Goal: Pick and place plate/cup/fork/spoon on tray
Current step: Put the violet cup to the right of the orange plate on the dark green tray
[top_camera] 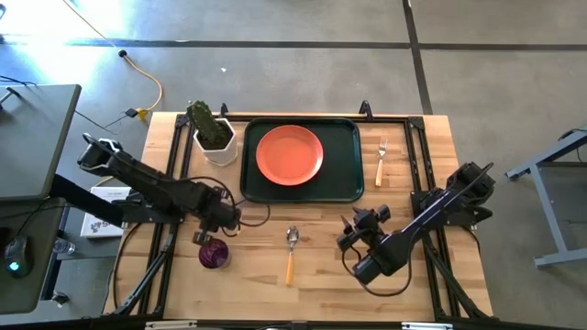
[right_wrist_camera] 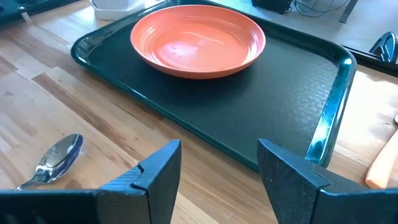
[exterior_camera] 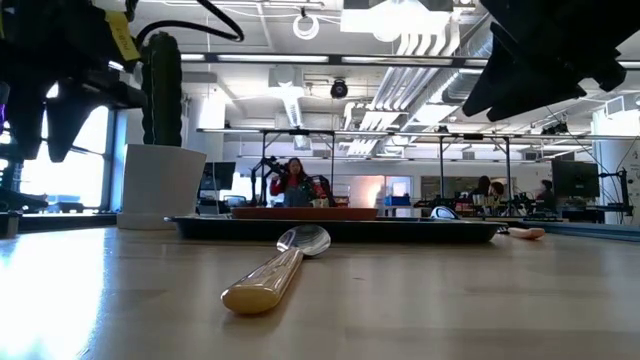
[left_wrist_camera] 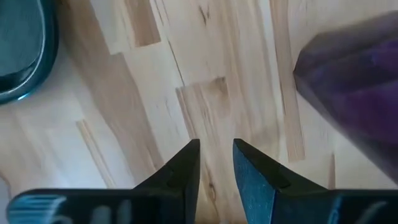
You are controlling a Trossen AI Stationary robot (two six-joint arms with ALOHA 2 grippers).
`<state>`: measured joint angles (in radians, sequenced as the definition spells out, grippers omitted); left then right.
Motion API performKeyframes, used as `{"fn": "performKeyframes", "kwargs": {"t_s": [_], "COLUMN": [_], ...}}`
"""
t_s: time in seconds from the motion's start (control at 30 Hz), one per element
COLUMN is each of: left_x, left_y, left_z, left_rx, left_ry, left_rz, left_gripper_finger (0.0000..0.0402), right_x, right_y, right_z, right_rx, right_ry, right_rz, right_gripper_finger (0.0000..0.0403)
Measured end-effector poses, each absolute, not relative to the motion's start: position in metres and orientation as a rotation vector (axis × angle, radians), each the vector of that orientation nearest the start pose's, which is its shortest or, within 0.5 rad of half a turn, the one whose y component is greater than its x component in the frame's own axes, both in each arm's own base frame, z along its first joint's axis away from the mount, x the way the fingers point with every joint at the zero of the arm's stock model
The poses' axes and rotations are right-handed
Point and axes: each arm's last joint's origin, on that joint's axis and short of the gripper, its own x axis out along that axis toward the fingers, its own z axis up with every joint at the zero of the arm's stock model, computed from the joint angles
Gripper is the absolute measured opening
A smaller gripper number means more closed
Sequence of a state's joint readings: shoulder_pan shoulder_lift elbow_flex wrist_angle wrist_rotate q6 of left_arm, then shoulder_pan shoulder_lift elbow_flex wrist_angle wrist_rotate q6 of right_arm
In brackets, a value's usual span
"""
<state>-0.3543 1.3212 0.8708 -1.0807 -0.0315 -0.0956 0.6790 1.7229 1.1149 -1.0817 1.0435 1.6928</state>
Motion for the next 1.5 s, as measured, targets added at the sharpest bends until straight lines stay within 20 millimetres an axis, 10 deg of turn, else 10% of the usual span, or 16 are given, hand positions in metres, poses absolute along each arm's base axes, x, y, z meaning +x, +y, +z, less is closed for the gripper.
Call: {"fn": "performKeyframes", "kwargs": {"t_s": [1.5], "left_x": [0.206], "left_y": [-0.083], "left_z": [0.207], "left_rx": [0.187], "left_ry": [1.327], "left_rz": [-0.194], "left_gripper_finger": [0.0104], "right_x": [0.248], "right_y": [0.155], "right_z": [0.192], "right_rx": [0.215], "right_ry": [0.494], "right_rz": [-0.920], "right_gripper_finger": [0.0201]}}
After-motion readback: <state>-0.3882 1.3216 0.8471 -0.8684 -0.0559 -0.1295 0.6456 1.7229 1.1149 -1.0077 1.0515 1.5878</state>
